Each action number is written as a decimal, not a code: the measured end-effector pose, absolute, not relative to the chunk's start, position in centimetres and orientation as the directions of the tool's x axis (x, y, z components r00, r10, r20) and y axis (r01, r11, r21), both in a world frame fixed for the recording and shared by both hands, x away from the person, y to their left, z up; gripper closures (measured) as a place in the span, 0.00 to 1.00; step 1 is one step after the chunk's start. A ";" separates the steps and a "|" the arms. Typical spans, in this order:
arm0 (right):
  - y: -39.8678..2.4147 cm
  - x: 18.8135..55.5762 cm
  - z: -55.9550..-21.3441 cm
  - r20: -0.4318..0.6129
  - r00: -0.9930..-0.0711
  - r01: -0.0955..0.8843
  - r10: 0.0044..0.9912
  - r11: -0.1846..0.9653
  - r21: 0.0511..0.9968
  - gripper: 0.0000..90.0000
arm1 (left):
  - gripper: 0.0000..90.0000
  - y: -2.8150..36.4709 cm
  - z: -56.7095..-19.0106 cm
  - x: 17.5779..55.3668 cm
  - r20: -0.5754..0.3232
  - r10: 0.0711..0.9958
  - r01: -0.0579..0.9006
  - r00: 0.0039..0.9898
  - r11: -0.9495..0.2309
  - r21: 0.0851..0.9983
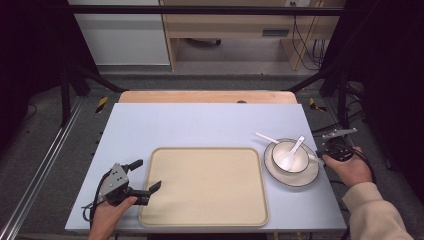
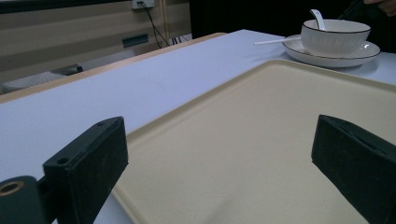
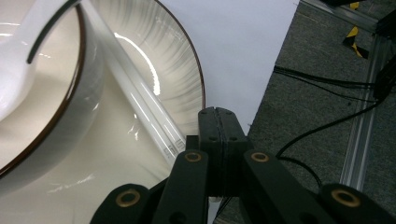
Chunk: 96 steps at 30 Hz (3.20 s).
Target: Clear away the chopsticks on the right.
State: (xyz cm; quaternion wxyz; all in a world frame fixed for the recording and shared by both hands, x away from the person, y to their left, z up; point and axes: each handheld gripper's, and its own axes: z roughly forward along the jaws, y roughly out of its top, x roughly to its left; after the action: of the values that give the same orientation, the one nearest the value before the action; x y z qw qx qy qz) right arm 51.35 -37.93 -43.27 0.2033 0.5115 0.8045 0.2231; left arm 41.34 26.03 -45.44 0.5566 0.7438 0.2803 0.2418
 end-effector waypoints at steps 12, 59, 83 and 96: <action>-37.9 50.0 -42.5 -0.097 -0.443 0.703 0.891 0.413 0.579 0.94 | 0.04 26.0 -45.5 41.4 0.049 0.684 0.148 0.728 -0.227 0.963; -37.5 51.1 -42.3 -0.083 -0.534 0.660 0.841 0.476 0.581 0.94 | 0.04 26.0 -45.5 41.4 0.048 0.687 0.152 0.725 -0.227 0.962; -28.3 42.5 -34.4 -0.084 -0.520 0.556 0.850 0.411 0.723 0.94 | 0.04 26.2 -45.5 41.4 0.045 0.695 0.150 0.717 -0.217 0.964; -18.5 40.0 -38.7 -0.076 -0.649 0.521 0.757 0.515 0.681 0.94 | 0.04 26.2 -45.4 41.3 0.047 0.694 0.146 0.718 -0.216 0.965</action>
State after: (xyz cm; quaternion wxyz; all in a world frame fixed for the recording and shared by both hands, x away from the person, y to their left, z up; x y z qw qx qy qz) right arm 39.97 -18.48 -38.67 0.1852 0.3757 0.8503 0.3187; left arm 41.35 26.22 -45.38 0.5578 0.7402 0.2839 0.2457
